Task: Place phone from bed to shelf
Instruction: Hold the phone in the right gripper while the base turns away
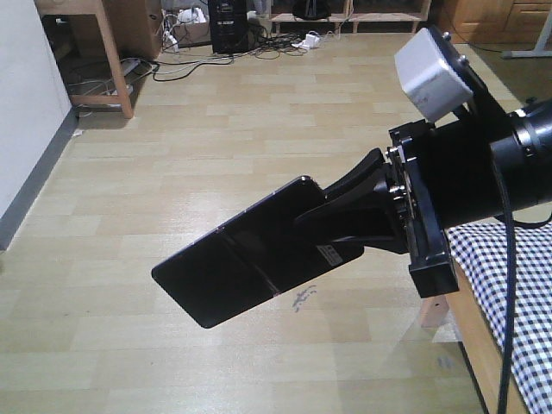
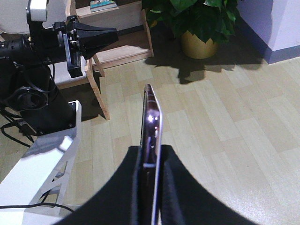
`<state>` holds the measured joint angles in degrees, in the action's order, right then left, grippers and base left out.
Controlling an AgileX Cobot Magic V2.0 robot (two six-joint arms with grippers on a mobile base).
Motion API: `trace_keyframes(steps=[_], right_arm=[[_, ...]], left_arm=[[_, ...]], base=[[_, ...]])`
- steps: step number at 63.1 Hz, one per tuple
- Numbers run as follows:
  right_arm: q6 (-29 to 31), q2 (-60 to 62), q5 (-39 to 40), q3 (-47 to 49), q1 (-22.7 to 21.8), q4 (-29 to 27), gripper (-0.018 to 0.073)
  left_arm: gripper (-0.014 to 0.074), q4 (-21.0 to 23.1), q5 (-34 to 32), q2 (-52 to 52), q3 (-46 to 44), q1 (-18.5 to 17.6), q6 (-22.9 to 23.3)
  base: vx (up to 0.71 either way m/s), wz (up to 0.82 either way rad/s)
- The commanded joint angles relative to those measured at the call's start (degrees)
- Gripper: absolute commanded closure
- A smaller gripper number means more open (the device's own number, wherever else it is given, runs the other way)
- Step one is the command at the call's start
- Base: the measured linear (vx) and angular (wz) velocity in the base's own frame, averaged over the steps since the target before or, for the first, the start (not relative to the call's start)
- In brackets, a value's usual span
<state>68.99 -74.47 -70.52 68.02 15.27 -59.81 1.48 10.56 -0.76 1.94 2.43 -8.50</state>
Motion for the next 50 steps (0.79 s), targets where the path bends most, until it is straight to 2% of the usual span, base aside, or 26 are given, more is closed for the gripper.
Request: trace_keyframes(steps=[1, 24, 50], right_arm=[[0.1, 1.6, -3.1, 1.4, 0.0, -5.4, 0.0562], [0.1, 1.6, -3.1, 1.4, 0.0, -5.4, 0.0562], [0.1, 1.6, -3.1, 1.4, 0.0, -5.4, 0.0562]], left_arm=[[0.0595, 0.5, -4.1, -0.8, -1.2, -0.2, 0.3], [0.0595, 0.5, -4.1, -0.8, -1.2, -0.2, 0.3], [0.0595, 0.5, -4.1, -0.8, -1.2, -0.2, 0.3]], base=[[0.11, 0.10], [0.17, 0.05], [0.29, -0.07]])
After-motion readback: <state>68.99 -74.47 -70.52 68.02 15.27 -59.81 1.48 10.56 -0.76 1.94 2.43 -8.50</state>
